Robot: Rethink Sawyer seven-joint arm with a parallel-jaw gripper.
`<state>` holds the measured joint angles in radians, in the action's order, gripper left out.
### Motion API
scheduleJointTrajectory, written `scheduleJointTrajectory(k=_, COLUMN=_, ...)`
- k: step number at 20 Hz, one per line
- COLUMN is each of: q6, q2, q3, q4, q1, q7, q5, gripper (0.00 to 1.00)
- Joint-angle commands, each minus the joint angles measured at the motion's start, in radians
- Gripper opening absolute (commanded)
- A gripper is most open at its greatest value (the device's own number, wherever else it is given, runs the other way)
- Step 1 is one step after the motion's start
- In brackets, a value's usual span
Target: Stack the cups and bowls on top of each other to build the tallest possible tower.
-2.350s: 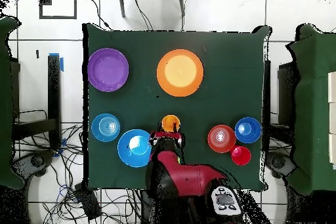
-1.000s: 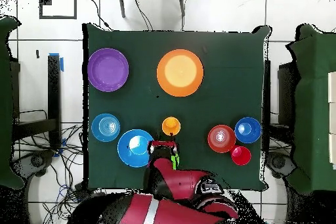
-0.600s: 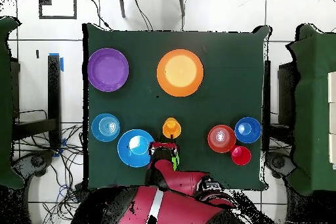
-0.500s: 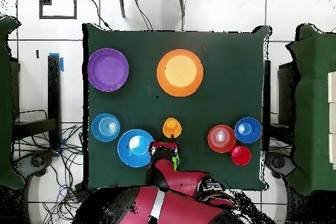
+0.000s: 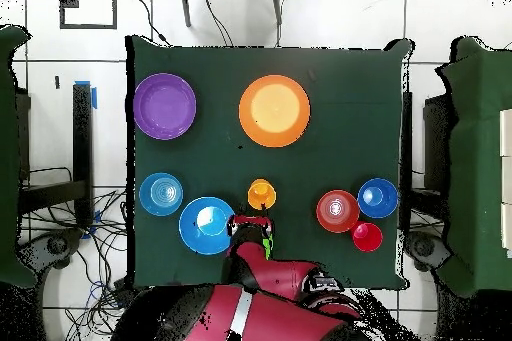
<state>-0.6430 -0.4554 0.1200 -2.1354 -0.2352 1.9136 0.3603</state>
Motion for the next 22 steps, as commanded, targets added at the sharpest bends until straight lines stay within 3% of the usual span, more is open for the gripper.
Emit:
scheduleJointTrajectory(k=1, q6=0.076, q2=0.009, q3=-0.086, q4=0.058, q1=0.002, q7=0.160, q5=-0.024, gripper=1.00)
scheduleJointTrajectory(k=7, q6=0.170, q2=-0.069, q3=-0.143, q4=0.086, q1=0.009, q7=0.165, q5=-0.061, gripper=1.00)
scheduleJointTrajectory(k=15, q6=0.149, q2=-0.015, q3=-0.131, q4=0.129, q1=0.020, q7=0.144, q5=-0.072, gripper=1.00)
scheduleJointTrajectory(k=22, q6=0.212, q2=-0.018, q3=-0.156, q4=0.181, q1=-0.004, q7=0.123, q5=-0.055, gripper=1.00)
